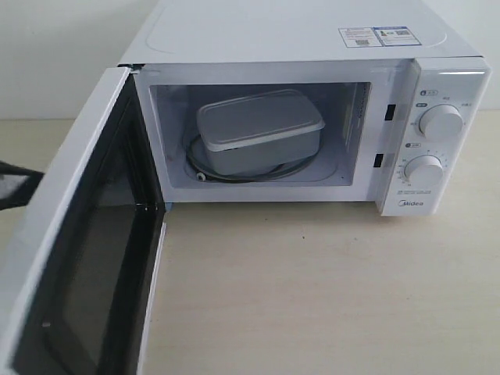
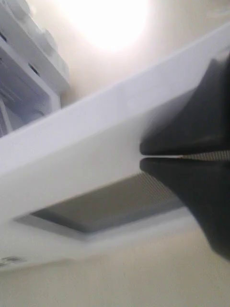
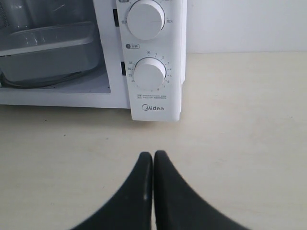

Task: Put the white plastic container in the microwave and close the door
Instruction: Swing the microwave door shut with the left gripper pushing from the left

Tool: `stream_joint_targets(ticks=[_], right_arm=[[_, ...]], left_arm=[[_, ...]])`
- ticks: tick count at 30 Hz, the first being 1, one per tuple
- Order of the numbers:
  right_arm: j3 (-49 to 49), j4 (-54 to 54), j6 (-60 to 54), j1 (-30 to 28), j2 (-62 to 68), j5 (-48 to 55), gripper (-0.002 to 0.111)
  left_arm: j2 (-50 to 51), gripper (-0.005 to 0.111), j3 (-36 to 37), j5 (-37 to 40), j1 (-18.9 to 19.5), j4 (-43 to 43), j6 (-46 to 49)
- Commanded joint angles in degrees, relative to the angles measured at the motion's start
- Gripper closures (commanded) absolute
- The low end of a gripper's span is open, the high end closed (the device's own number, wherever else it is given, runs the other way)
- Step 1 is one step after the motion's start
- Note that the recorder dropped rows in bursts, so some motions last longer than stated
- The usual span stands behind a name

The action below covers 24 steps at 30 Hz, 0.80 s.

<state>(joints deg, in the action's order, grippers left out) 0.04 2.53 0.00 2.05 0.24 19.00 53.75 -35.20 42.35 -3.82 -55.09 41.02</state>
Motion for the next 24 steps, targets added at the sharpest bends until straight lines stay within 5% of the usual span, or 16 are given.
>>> stream_joint_targets(ticks=[1, 16, 24], right_arm=[[0.0, 0.1, 0.0, -0.3, -0.2, -0.5, 0.108], [0.0, 0.1, 0.0, -0.3, -0.2, -0.5, 0.108], [0.0, 0.1, 0.0, -0.3, -0.2, -0.5, 0.108]], left_arm=[[2.2, 0.102, -0.5, 4.4, -0.1, -17.6, 16.1], [1.8, 0.102, -0.4, -3.0, -0.1, -16.3, 24.4], [-3.8, 0.102, -0.2, -14.4, -0.1, -16.4, 24.2]])
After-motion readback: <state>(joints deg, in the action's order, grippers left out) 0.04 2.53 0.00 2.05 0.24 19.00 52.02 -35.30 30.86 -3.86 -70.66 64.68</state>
